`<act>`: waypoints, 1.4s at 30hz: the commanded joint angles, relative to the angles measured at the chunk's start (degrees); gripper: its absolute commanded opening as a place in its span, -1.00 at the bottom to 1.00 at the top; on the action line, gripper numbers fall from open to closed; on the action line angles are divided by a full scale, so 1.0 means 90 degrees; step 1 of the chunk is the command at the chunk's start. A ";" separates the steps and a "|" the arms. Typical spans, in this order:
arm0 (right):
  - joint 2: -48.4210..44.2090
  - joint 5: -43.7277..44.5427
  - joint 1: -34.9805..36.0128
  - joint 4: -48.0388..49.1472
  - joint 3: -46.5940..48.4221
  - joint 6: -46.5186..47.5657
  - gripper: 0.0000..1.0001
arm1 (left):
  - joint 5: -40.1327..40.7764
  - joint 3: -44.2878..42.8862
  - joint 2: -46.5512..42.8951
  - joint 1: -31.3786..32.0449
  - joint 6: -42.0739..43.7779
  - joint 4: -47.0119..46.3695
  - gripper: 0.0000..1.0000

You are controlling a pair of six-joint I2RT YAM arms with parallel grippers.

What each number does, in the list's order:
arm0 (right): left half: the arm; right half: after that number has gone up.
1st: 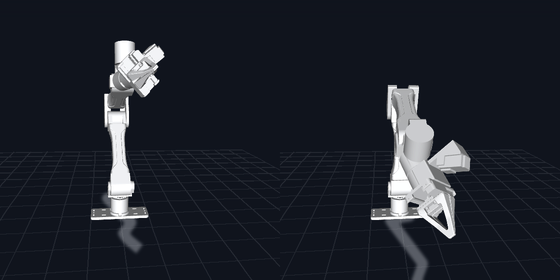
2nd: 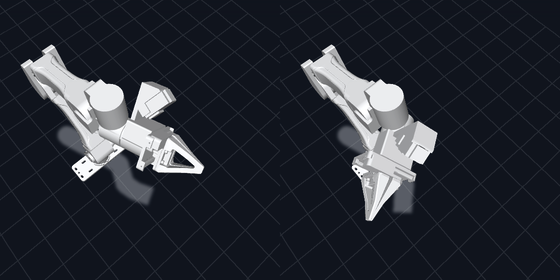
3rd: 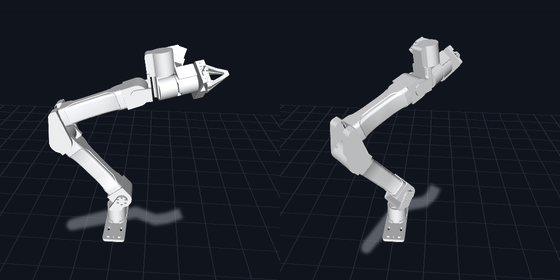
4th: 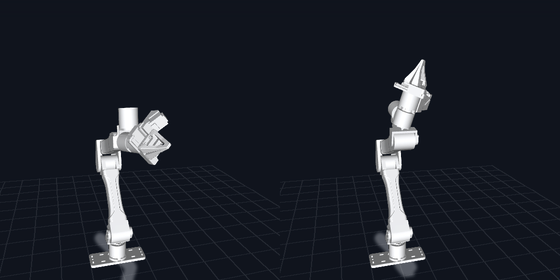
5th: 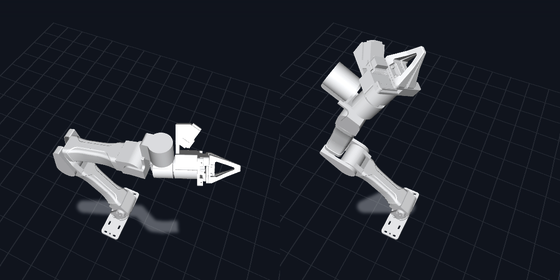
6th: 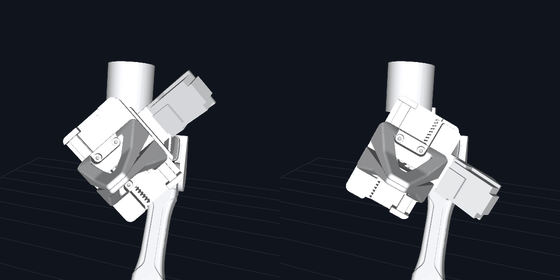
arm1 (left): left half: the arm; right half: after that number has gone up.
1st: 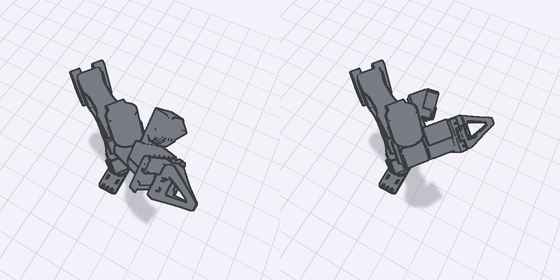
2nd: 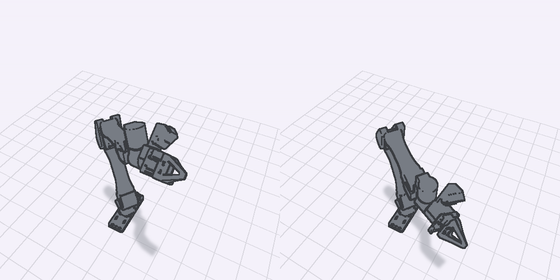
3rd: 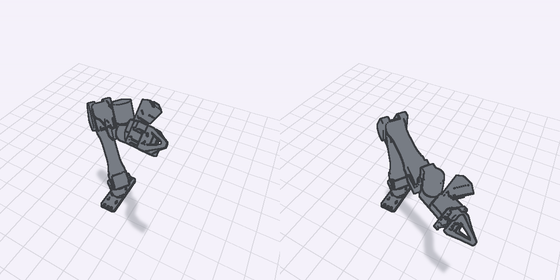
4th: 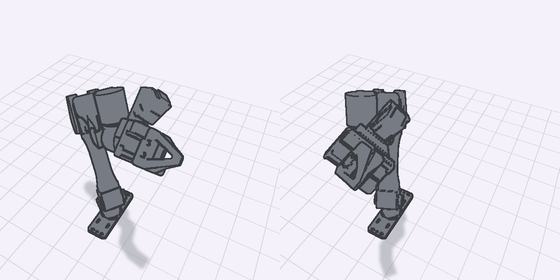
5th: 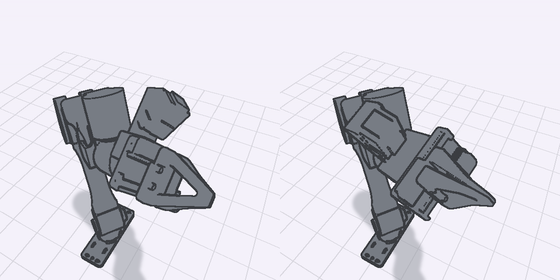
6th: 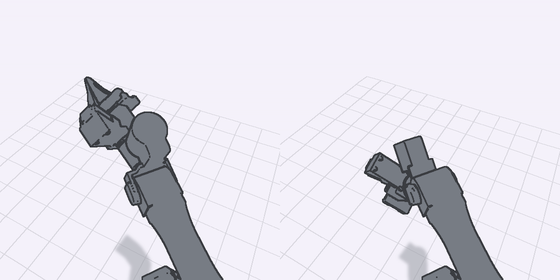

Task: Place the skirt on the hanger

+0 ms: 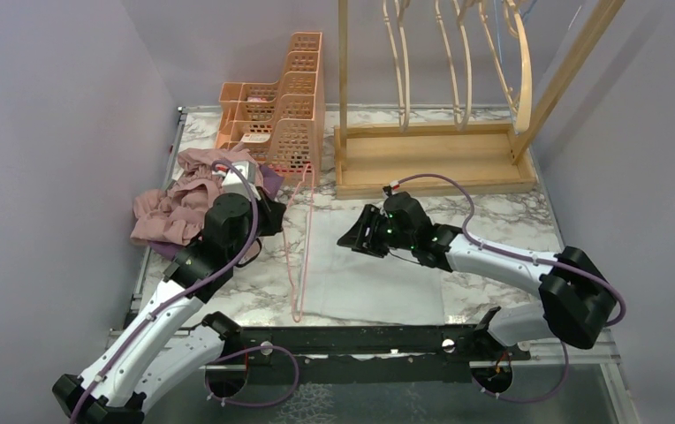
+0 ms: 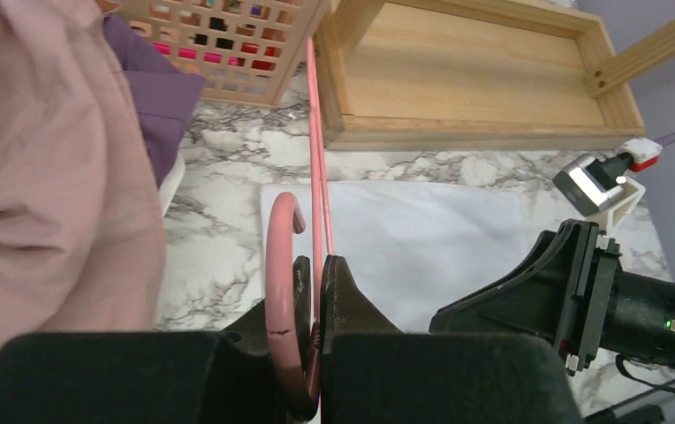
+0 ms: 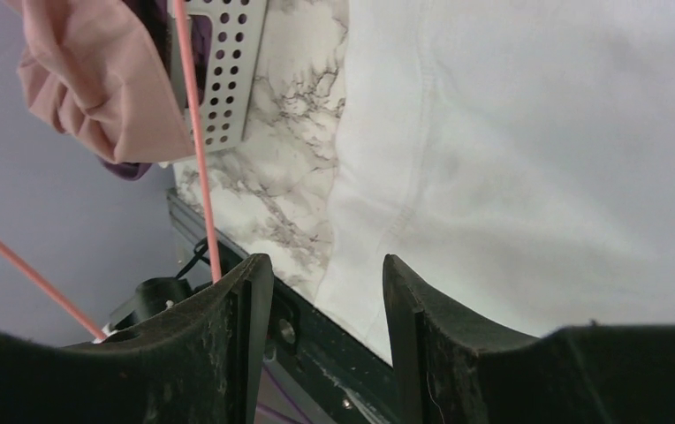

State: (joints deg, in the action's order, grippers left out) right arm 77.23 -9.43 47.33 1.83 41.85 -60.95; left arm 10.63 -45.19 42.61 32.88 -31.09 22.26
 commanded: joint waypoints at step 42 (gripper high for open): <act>0.5515 0.3608 0.1958 -0.4475 0.5365 0.2083 0.25 | 0.2244 -0.0224 -0.0856 0.0013 -0.0823 0.2386 -1.00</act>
State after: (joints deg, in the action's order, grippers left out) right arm 121.51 18.20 64.93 -30.35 89.52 -41.52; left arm 25.87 -44.66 36.69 32.97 -36.75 41.60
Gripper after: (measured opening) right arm 0.624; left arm 0.049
